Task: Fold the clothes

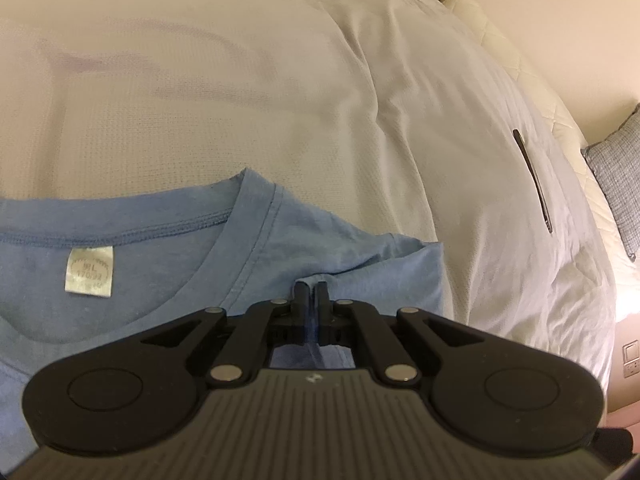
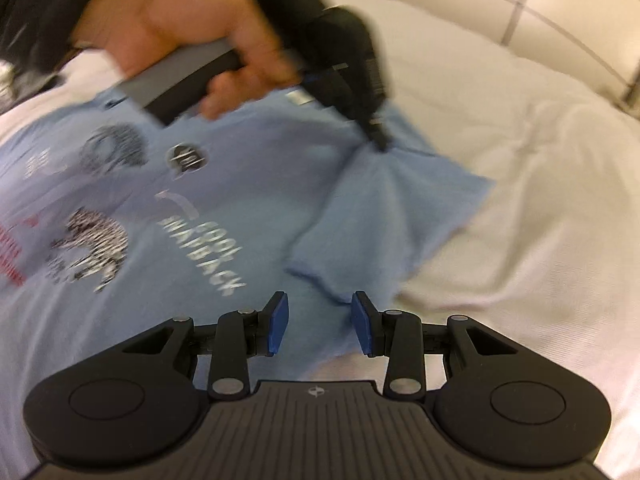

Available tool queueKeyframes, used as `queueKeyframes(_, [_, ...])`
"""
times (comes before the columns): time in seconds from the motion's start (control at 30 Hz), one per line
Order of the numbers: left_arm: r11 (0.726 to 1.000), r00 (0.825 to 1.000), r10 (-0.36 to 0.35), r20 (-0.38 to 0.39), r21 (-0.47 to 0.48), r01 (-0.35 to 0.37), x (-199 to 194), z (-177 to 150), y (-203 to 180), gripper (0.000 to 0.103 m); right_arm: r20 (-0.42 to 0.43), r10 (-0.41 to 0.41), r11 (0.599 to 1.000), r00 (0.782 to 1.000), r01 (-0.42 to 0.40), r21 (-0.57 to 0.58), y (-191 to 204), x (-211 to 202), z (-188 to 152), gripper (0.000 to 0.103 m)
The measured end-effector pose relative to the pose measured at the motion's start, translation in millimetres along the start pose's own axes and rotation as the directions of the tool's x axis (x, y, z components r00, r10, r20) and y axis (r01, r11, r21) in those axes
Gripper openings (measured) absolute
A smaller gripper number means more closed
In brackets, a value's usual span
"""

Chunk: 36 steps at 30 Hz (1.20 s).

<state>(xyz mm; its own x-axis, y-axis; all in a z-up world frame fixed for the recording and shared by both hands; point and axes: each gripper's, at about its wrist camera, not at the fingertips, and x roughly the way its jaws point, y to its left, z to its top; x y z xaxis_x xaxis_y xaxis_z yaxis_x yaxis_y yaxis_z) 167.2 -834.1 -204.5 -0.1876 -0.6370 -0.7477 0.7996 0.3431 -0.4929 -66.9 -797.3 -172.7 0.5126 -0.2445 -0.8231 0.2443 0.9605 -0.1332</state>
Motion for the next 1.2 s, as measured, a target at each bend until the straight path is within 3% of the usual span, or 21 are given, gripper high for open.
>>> queueKeyframes(0.27, [0.998,0.999,0.043,-0.012,0.035,-0.042,-40,-34,-6,0.005,0.000,-0.090,0.995,0.996,0.089,-0.042,-9,8,1,0.039])
queueKeyframes(0.33, [0.979,0.996,0.092,-0.020,0.186,-0.087,-48,-54,-29,0.011,-0.008,-0.091,0.996,0.996,0.091,-0.021,-12,7,-1,0.039])
queueKeyframes(0.37, [0.947,0.993,0.116,-0.023,0.305,-0.104,-50,-68,-45,0.014,-0.015,-0.093,0.996,0.996,0.093,-0.008,-13,7,-3,0.039])
queueKeyframes(0.43, [0.837,0.986,0.165,-0.011,0.530,-0.134,-49,-98,-76,0.018,-0.028,-0.096,0.995,0.995,0.097,0.010,-15,7,-6,0.039])
queueKeyframes(0.53, [0.588,0.976,0.212,0.048,0.791,-0.166,-44,-142,-114,0.019,-0.043,-0.098,0.994,0.994,0.099,0.035,-17,6,-9,0.042])
queueKeyframes(0.7, [0.301,0.968,0.236,0.080,0.942,-0.151,-30,-186,-133,0.023,-0.059,-0.120,0.991,0.991,0.123,0.055,-23,5,-13,0.045])
queueKeyframes(0.77, [0.207,0.956,0.266,0.127,0.961,-0.186,-23,-196,-135,0.023,-0.064,-0.132,0.989,0.989,0.136,0.063,-26,7,-14,0.045])
queueKeyframes(0.8, [0.175,0.948,0.283,0.144,0.964,-0.199,-19,-199,-135,0.012,-0.066,-0.137,0.988,0.988,0.141,0.069,-28,7,-15,0.045])
queueKeyframes(0.83, [0.160,0.945,0.292,0.147,0.967,-0.200,-18,-199,-135,0.002,-0.069,-0.141,0.986,0.988,0.146,0.075,-29,7,-15,0.045])
queueKeyframes(1.07, [0.108,0.920,0.332,0.207,0.961,-0.255,-35,-204,-133,0.002,-0.075,-0.150,0.982,0.986,0.157,0.103,-37,4,-18,0.046])
queueKeyframes(1.13, [0.107,0.916,0.348,0.201,0.962,-0.252,-32,-206,-131,0.002,-0.075,-0.145,0.982,0.987,0.153,0.111,-39,4,-18,0.047])
queueKeyframes(1.2, [0.126,0.915,0.359,0.186,0.961,-0.245,-27,-206,-129,0.002,-0.074,-0.128,0.982,0.989,0.137,0.130,-42,6,-16,0.047])
